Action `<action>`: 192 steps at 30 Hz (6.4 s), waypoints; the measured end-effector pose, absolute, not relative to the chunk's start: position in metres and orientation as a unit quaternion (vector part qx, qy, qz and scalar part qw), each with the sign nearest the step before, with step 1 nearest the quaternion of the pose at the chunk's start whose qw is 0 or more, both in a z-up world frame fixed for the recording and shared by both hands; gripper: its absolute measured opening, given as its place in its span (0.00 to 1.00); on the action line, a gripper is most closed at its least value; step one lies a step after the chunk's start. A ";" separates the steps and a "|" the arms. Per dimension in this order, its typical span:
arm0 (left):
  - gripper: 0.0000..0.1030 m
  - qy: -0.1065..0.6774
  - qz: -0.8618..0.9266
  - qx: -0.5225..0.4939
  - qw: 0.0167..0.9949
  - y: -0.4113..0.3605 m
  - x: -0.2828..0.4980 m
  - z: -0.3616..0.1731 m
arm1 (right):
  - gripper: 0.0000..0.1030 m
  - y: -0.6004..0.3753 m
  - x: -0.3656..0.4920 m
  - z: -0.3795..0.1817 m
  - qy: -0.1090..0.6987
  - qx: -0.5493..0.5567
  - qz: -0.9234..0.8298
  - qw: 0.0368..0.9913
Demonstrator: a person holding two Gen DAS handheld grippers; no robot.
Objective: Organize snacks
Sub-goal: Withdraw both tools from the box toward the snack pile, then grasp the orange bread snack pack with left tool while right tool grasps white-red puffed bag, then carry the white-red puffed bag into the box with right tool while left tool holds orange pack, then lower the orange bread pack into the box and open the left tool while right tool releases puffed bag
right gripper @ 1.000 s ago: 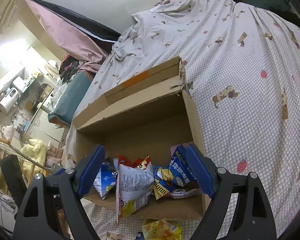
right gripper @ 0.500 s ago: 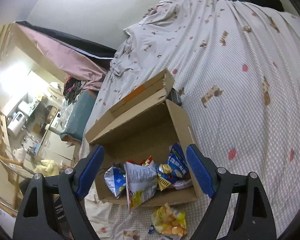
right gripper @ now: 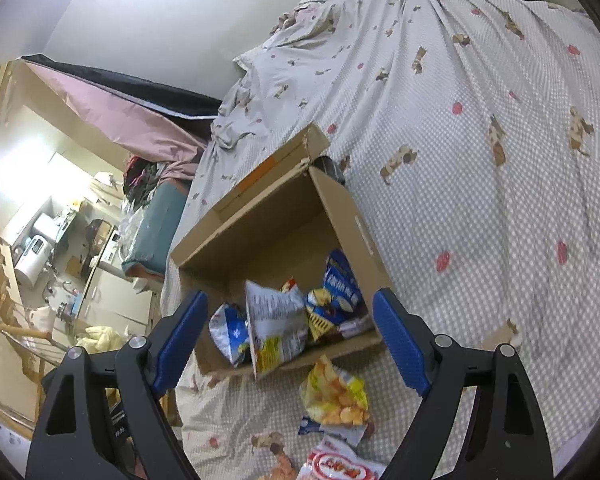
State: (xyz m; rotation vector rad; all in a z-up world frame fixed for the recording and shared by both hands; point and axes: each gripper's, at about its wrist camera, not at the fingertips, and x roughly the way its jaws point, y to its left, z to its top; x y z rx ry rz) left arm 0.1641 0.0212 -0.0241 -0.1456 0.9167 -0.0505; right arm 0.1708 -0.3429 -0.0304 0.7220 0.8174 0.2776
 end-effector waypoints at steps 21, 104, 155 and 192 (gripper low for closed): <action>0.91 0.629 -0.142 0.089 0.759 -0.040 0.108 -0.130 | 0.84 -0.301 0.112 -0.070 0.505 0.232 0.196 0.808; 0.36 0.516 -0.040 -0.111 0.848 0.005 0.120 -0.055 | 0.50 -0.312 0.103 -0.057 0.460 0.273 0.220 0.816; 0.36 0.509 -0.066 -0.034 0.857 -0.056 0.319 -0.020 | 0.46 -0.275 0.306 -0.092 0.528 0.275 0.183 0.783; 0.91 0.484 -0.020 -0.006 0.875 -0.064 0.329 -0.011 | 0.94 -0.293 0.297 -0.048 0.472 0.263 0.181 0.822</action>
